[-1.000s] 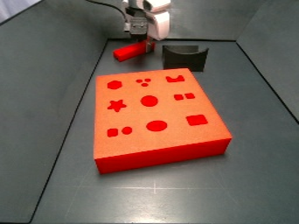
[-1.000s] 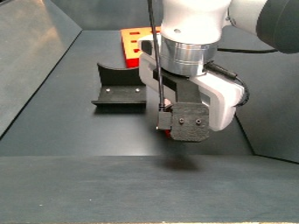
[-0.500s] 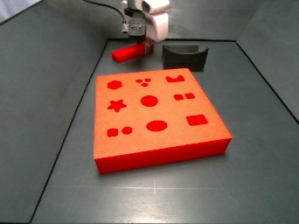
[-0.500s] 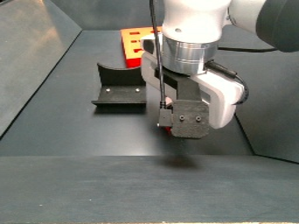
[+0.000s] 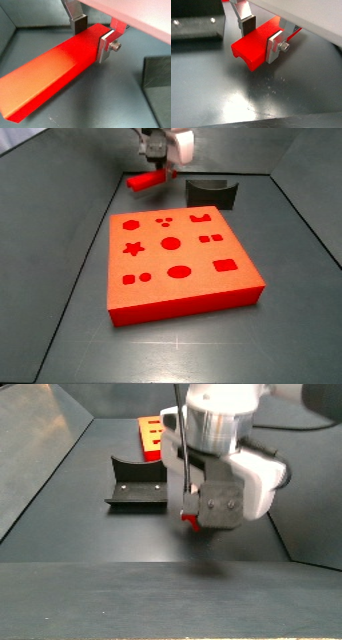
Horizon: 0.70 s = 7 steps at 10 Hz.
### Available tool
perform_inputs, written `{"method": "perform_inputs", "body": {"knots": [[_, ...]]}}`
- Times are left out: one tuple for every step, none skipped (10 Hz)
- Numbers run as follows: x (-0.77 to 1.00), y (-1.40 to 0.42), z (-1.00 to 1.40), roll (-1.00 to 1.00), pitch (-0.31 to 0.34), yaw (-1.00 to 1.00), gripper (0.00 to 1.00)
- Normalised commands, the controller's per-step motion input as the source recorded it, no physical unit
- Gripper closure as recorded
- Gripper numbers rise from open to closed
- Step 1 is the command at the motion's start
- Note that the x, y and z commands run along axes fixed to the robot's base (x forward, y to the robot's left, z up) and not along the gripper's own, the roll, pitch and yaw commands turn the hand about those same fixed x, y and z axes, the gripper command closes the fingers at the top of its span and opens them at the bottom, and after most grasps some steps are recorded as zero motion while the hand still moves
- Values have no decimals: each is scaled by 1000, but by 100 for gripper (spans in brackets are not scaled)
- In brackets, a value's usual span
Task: Pick up the arch object. Move up. Place the arch object on the fixture. Regrasp the arch object. Rotate the arch object. Move to above the board. Insert the arch object.
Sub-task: Move up, then place the arch object on the fixture.
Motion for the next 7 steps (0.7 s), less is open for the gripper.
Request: {"method": "perform_inputs", "body": {"knots": [[-11,-4,399,18,55,-16,100],[-11,-1,247,30,62,-17,100],[0,0,1000,0,0,0,100],[-5,-1,1000,3,11,-1,100],[-17,0,1000,12,26,-5,100],[-18,1,1000,20,29,-8,100],[-22,1,1000,34,42,-15,100]]}}
